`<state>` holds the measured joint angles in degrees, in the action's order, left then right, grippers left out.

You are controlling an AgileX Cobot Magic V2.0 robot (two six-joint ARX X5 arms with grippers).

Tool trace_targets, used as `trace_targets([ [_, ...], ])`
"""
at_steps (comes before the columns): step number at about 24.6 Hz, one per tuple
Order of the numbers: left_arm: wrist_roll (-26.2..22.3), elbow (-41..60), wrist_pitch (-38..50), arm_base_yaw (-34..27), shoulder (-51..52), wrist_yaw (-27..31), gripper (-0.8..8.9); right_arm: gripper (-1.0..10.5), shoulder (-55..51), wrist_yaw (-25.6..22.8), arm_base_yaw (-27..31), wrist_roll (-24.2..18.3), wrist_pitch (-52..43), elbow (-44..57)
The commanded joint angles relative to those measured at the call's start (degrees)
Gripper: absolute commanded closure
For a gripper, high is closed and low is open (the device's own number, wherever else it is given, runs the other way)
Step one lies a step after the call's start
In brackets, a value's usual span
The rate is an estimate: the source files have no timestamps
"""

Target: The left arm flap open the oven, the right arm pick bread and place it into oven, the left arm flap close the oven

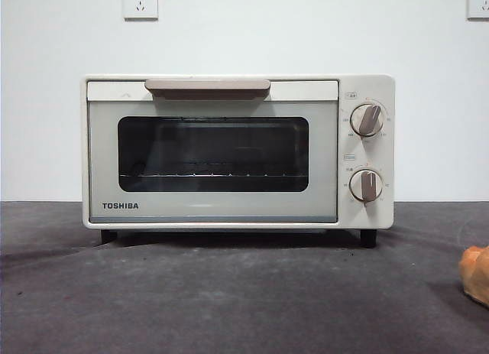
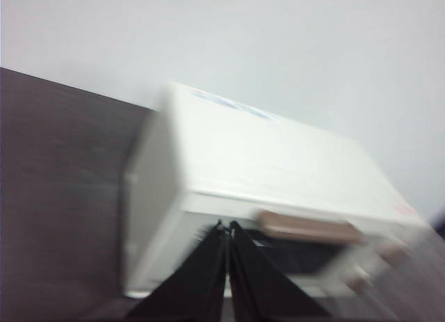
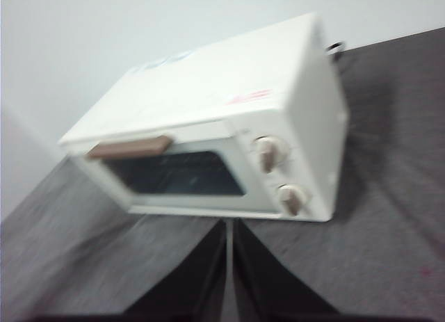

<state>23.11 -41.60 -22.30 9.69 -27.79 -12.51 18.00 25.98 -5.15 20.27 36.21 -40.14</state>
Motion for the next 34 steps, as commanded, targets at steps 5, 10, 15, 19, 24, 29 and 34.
trace_targets([
  [5, -10.64, -7.93, -7.91, 2.99, -7.5, -14.51, 7.98, 9.3, 9.03, 10.54, -0.07, -10.56, 7.58, -10.25],
  [10, -14.32, -9.75, -9.75, 5.44, -8.87, -25.29, 7.97, 9.3, 13.09, 16.31, -1.75, -13.7, 10.1, -14.05],
  [15, -15.39, -9.75, -9.49, 6.47, -8.37, -25.38, 7.8, 9.3, 13.27, 16.06, -2.89, -13.68, 9.75, -14.34],
  [19, -15.39, -9.75, -9.42, 6.47, -8.35, -25.38, 7.8, 9.3, 13.29, 15.98, -2.89, -13.64, 9.81, -14.34],
  [24, -15.39, -9.75, -9.42, 6.47, -8.41, -24.0, 6.53, 8.3, 13.29, 13.77, -2.89, -13.64, 9.75, -14.34],
  [29, -15.39, -9.75, -9.4, 6.47, -8.5, -19.12, 3.04, 6.1, 13.33, 10.95, -2.89, -13.2, 9.75, -14.34],
  [34, -15.39, -9.75, -9.38, 6.47, -8.52, -18.67, 2.47, 3.8, 13.38, 11.02, -2.89, -13.14, 9.75, -14.34],
])
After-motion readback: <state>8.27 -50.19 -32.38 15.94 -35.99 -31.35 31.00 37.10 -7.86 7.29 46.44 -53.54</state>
